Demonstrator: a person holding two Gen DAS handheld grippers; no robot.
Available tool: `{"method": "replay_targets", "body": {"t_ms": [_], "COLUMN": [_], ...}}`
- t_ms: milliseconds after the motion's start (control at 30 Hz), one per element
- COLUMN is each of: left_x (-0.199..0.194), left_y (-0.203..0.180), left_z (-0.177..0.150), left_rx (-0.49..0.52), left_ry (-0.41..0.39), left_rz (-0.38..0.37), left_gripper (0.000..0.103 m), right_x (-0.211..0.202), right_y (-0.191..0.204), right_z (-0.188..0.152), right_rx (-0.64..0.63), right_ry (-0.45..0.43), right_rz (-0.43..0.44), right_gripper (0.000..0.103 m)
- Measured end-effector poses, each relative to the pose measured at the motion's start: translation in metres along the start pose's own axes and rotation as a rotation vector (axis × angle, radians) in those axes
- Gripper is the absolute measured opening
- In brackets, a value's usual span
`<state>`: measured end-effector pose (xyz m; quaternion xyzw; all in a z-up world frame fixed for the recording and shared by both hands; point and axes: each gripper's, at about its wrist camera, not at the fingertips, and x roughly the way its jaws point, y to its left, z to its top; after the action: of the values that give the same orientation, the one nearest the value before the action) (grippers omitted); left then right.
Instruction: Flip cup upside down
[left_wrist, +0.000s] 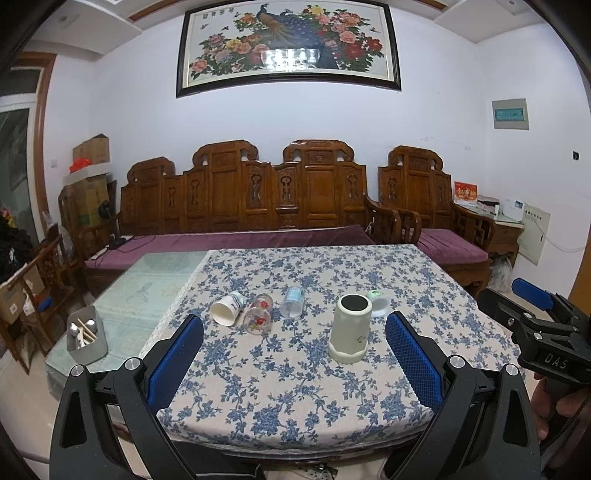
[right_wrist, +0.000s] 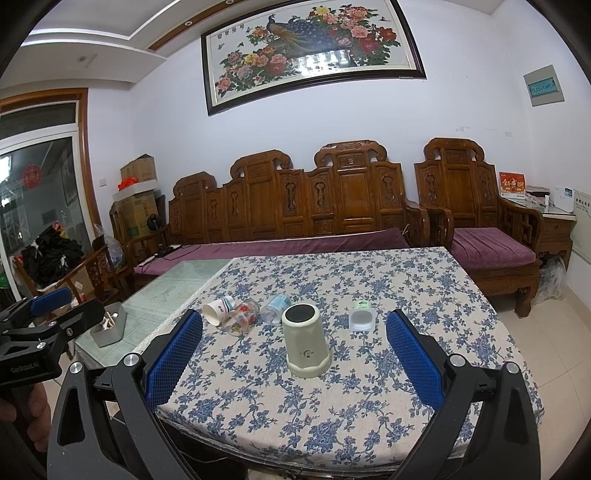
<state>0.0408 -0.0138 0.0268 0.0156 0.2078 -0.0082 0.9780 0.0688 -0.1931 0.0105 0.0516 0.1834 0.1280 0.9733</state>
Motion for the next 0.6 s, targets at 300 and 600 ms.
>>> {"method": "replay_targets", "body": {"t_ms": [300, 600], "left_x": [-0.0004, -0.0006], "left_y": [0.0010, 0.0026], "left_z": [0.0002, -0.0002], "left_rx": [0.002, -0.001], "left_ry": [0.004, 0.002], "left_rz": [0.011, 0.010], "left_gripper": [0.095, 0.095], "right_x": [0.0000, -0.0002], "right_y": [0.0009, 0.0005], "right_z": [-0.0003, -0.0002], "right_rx": [0.002, 0.001], "right_ry": [0.001, 0.000], "right_rz": [0.000, 0.000], "right_gripper": [0.100, 0.100]}}
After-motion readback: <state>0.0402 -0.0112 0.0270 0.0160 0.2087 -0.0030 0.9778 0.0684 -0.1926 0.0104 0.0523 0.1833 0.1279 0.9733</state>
